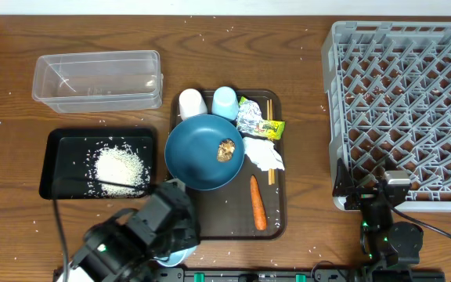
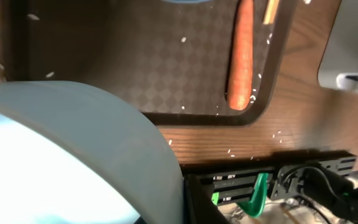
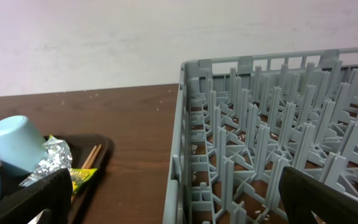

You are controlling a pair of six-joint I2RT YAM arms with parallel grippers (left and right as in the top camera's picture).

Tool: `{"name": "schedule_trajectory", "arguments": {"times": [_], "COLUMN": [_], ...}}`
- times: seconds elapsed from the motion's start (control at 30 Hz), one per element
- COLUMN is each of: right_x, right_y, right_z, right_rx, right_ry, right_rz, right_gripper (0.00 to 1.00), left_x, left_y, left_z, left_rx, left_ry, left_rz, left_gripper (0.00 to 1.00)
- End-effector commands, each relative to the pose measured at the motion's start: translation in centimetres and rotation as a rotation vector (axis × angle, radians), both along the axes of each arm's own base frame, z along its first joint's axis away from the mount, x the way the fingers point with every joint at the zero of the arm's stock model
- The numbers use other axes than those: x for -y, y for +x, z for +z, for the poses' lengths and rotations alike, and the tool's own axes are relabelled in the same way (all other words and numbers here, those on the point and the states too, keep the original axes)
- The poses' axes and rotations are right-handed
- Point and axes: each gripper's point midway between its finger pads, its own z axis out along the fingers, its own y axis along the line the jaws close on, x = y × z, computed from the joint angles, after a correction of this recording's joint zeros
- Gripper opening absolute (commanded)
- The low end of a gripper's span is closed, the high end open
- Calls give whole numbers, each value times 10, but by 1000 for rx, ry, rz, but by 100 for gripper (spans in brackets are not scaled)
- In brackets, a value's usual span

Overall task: Sort waste into correct bins and load items into the dishwasher rack
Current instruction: 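Turn the bowl upright and carry it back toward the brown tray, then lower the bowl onto the brown tray and release it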

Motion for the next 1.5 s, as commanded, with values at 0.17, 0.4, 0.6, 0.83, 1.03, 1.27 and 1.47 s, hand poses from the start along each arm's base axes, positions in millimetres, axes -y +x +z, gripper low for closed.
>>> {"name": "schedule_trajectory", "arguments": {"times": [0.17, 0.4, 0.6, 0.83, 1.03, 1.27, 1.47], "right_x": [-2, -2, -2, -2, -2, -2, -2], "right_y": [0, 0, 0, 0, 0, 0, 0], "right_z": [-2, -2, -2, -2, -2, -2, -2], "right_rx": [-5, -5, -5, -5, -5, -5, -5], "right_ry": [-5, -5, -5, -5, -5, -5, -5], "right_rz": [8, 8, 8, 8, 8, 8, 8], "right_gripper": [99, 99, 99, 99, 99, 99, 99], "left_x": [34, 35, 39, 52, 52, 52, 54], "left_y": [30, 28, 34, 44, 44, 44, 42], "left_z": [-13, -58, -79, -91, -97, -97, -85], "left_rx": [101, -62, -89, -81, -92, -90, -83], "left_ry": [89, 234, 290, 279, 296, 299, 290], "left_rz": [-17, 43, 45, 45, 44, 27, -24], "left_gripper": [6, 6, 6, 6, 6, 37, 37]}}
